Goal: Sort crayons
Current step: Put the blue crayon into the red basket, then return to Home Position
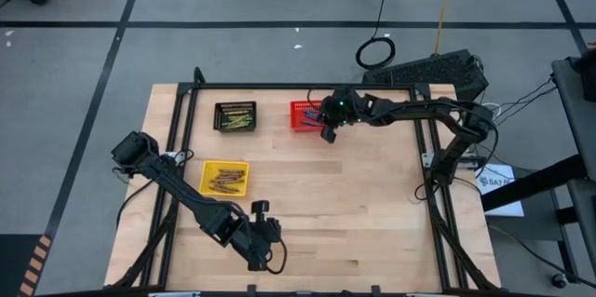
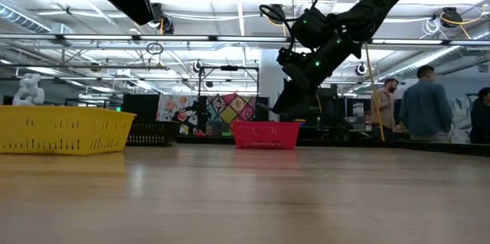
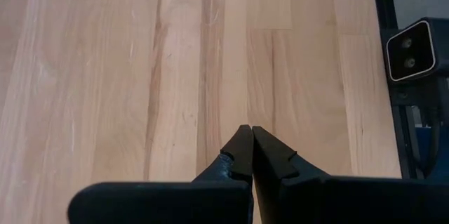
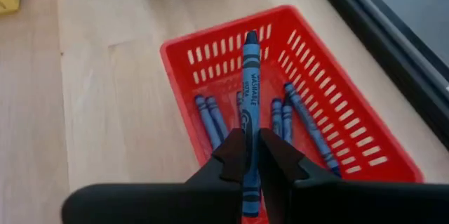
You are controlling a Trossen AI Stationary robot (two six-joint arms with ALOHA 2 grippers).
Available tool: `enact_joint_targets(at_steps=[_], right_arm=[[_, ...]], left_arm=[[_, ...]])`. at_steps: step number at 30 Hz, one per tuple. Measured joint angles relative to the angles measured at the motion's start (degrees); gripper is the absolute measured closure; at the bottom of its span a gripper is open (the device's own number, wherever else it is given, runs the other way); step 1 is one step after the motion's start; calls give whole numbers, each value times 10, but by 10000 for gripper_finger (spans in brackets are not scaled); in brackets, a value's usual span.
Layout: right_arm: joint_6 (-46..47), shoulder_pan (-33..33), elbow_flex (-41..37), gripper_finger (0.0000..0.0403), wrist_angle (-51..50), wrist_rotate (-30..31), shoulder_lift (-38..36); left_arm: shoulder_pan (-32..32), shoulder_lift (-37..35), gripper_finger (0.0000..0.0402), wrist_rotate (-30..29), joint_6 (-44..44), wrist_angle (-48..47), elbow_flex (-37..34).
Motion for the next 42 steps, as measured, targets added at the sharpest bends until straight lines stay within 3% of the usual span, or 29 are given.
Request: enact_joint_targets(at_steps=[13, 17, 20, 25, 30, 33, 37, 42], right_arm=[[28, 0, 0, 315, 13, 32, -1], [110, 1, 0, 306, 26, 30, -5], [214, 1, 0, 306, 23, 22, -20], [329, 1, 0, 305, 21, -85, -45], [340, 1, 0, 305, 10, -264, -68], [403, 1, 0, 305, 6, -344, -82], [406, 17, 0, 305, -2, -385, -103], [366, 52, 0, 305, 5, -374, -151]], left_arm=[[0, 0, 401, 0, 3, -3, 0], [3, 0, 401, 0, 25, -5, 0], [3, 0, 401, -9, -17, -5, 0], [-25, -7, 401, -76, -10, -12, 0], [-70, -57, 401, -181, -13, -59, 0], [-104, -99, 401, -248, -13, -75, 0], [-144, -154, 401, -282, 2, -101, 0], [-184, -226, 401, -286, 1, -167, 0]])
